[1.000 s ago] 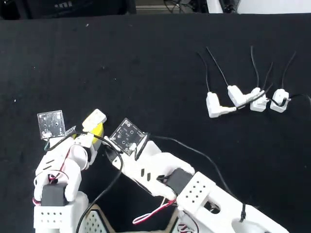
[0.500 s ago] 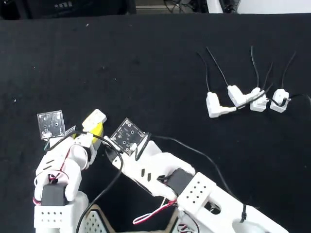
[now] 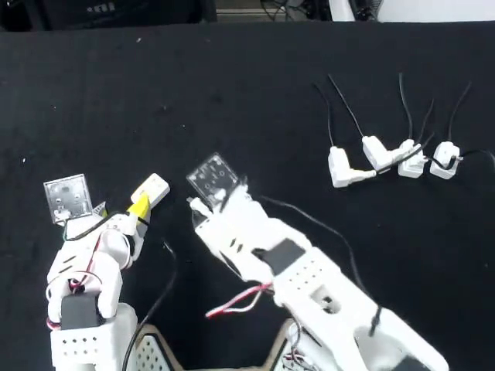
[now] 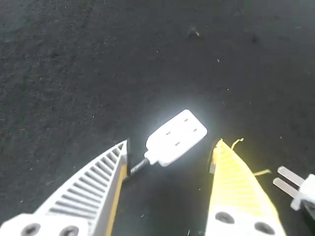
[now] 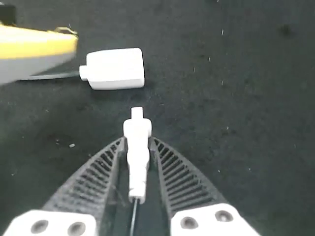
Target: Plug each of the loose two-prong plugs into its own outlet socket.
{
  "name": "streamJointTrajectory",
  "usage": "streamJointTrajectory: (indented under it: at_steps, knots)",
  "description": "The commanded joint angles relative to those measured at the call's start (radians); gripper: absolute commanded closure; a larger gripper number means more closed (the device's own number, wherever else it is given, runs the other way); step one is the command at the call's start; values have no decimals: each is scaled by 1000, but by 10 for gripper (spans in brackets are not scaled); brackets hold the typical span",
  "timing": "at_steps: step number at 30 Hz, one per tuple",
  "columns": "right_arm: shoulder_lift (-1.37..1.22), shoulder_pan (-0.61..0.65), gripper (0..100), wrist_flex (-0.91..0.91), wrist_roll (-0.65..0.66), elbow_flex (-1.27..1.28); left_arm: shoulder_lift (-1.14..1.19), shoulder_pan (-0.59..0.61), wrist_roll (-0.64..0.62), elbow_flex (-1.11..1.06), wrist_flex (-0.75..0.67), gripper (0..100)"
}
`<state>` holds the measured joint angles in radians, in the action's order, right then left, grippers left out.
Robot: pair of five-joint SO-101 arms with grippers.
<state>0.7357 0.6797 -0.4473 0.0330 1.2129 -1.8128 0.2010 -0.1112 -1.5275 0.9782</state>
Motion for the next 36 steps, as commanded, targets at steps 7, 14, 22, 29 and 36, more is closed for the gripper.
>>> streamJointTrajectory:
  at_steps: [7, 14, 22, 29, 36]
  knots:
    - [-76, -34, 988, -14, -35, -97, 370, 13, 72, 179, -61, 730]
    - [-79, -155, 988, -15, -37, -94, 744, 15, 77, 348, -80, 730]
    - [-82, -161, 988, -15, -37, -94, 1149, 160, 77, 673, -80, 730]
    - [-77, -163, 988, -15, -37, -84, 1494, 166, 244, 909, -74, 730]
    - [-77, -163, 988, -15, -37, -84, 1741, 114, 308, 1064, -80, 730]
